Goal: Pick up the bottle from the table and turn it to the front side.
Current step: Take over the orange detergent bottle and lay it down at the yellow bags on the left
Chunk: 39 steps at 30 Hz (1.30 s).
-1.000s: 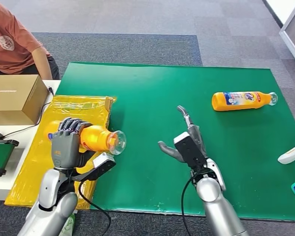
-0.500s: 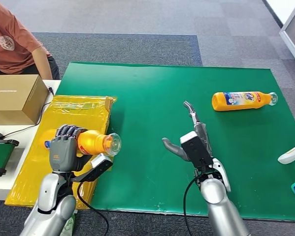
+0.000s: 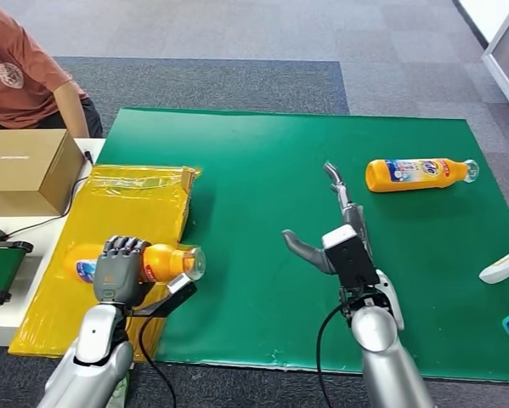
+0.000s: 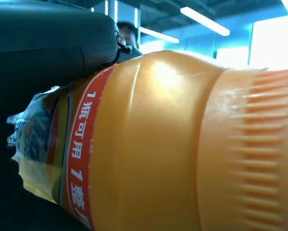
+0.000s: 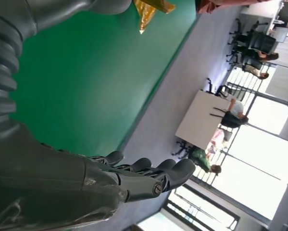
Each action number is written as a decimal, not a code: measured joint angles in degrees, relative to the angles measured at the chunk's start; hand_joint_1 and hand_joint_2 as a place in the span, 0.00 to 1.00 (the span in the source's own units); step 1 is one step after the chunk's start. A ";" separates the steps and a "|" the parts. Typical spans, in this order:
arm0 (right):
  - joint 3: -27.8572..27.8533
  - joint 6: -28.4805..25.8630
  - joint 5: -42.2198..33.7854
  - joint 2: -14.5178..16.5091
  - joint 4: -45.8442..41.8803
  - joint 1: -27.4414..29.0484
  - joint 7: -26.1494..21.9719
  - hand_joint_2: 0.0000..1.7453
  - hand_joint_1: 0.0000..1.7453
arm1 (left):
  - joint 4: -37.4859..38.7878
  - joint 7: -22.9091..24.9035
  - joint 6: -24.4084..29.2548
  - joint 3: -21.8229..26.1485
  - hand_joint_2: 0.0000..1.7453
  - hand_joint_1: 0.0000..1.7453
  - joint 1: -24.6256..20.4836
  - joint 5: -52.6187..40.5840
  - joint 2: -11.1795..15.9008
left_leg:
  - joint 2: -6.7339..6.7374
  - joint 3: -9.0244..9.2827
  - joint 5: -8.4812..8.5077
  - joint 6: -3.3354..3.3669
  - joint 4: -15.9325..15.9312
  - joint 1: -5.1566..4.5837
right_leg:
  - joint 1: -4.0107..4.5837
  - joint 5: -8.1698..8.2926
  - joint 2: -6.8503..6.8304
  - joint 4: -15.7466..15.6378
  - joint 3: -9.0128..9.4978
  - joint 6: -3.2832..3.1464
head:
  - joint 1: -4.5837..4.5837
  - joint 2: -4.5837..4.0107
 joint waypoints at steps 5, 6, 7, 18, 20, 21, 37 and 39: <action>0.70 -2.92 0.94 -0.36 -4.31 1.00 -1.70 1.00 0.00 | 8.73 -0.44 4.78 1.52 1.00 0.00 -2.07 -3.11 -0.06 | 0.00 -0.01 0.00 0.01 0.00 0.00 | 0.00 0.00 -0.01 0.00 0.01 0.00 | 0.01 0.01; 0.72 -3.57 0.86 -0.53 -5.49 1.53 -2.17 1.00 0.00 | 8.94 -0.37 5.24 1.70 1.00 0.00 -2.04 -3.85 -0.09 | 0.00 -0.01 -0.01 0.01 0.00 -0.01 | -0.01 0.00 -0.01 0.00 0.02 0.00 | 0.01 0.01; 0.73 -4.02 0.77 -0.71 -6.67 2.03 -2.43 1.00 0.00 | 8.97 -0.31 5.22 1.85 1.00 0.00 -1.99 -4.34 -0.11 | -0.01 -0.01 -0.02 0.02 0.00 -0.01 | -0.01 0.00 0.00 0.00 0.02 0.01 | 0.00 0.01; 0.70 -4.91 1.04 -2.05 -12.64 4.60 -2.79 1.00 0.00 | 7.92 -0.31 3.46 2.65 1.00 0.00 -1.41 -4.82 -0.44 | -0.01 0.00 -0.05 0.00 0.00 0.00 | 0.00 -0.01 0.00 0.00 0.02 0.00 | 0.00 0.01; 0.70 -5.00 1.33 -2.08 -13.00 4.89 -2.80 1.00 0.00 | 7.30 -0.64 3.70 2.81 1.00 0.00 -0.91 -4.48 -0.55 | -0.01 0.00 -0.04 0.00 0.00 0.00 | 0.00 -0.01 0.00 0.00 0.02 0.00 | 0.00 0.01; 0.70 -5.05 1.47 -2.09 -13.08 4.98 -2.79 1.00 0.00 | 6.88 -0.97 3.94 2.88 1.00 0.00 -0.59 -4.14 -0.58 | -0.01 0.00 -0.04 0.01 0.00 0.00 | 0.00 -0.01 0.00 0.00 0.02 0.00 | 0.00 0.01; 0.70 -6.15 2.72 -2.16 -13.56 6.14 -2.46 1.00 0.00 | -1.28 -11.40 5.62 3.37 1.00 0.00 4.41 13.65 -1.80 | 0.00 -0.01 -0.06 0.01 0.00 0.00 | 0.00 -0.02 0.00 -0.01 0.01 0.00 | 0.00 -0.01; 0.66 -6.36 3.27 -2.17 -14.03 7.16 -2.37 1.00 0.00 | -6.26 -17.44 0.05 3.22 1.00 0.00 6.59 28.53 -2.20 | 0.00 -0.02 -0.08 0.01 0.00 -0.01 | -0.01 -0.03 0.00 -0.01 0.00 0.00 | 0.01 0.00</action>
